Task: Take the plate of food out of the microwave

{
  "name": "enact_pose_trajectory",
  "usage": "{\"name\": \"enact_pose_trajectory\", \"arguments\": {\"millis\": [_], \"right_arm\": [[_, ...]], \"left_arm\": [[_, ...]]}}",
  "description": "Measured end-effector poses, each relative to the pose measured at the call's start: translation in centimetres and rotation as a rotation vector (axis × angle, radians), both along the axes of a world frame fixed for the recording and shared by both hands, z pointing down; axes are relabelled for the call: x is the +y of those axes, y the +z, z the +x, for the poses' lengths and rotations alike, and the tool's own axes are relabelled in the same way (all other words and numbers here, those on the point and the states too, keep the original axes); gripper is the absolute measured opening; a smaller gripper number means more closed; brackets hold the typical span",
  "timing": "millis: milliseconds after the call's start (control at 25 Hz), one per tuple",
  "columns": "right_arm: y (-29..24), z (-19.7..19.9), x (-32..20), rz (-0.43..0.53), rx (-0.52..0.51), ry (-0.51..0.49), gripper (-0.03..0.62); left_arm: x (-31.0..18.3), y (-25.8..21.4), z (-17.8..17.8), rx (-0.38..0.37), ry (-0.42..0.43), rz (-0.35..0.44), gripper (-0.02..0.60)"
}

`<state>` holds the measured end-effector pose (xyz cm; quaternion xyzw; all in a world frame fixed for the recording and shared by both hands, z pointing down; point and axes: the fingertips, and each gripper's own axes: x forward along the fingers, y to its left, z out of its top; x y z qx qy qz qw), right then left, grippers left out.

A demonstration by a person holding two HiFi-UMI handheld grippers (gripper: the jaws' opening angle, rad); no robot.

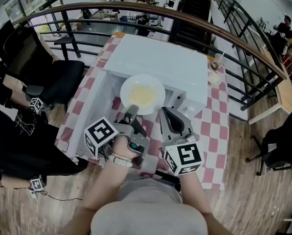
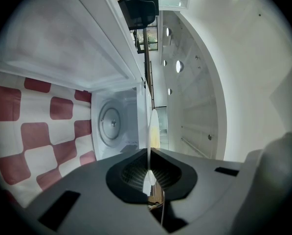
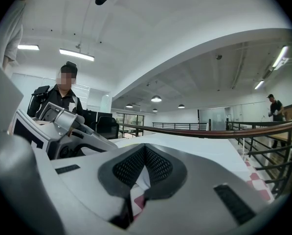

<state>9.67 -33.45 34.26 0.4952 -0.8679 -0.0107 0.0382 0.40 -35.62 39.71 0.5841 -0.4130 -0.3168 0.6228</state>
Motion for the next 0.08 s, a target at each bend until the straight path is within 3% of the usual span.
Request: {"name": "enact_pose_trajectory", "arguments": {"millis": [80], "right_arm": [[-0.07, -0.03, -0.03, -0.001, 0.001, -0.001, 0.025]], "left_arm": [[-0.04, -0.17, -0.02, -0.002, 0.0, 0.003, 0.012]]}}
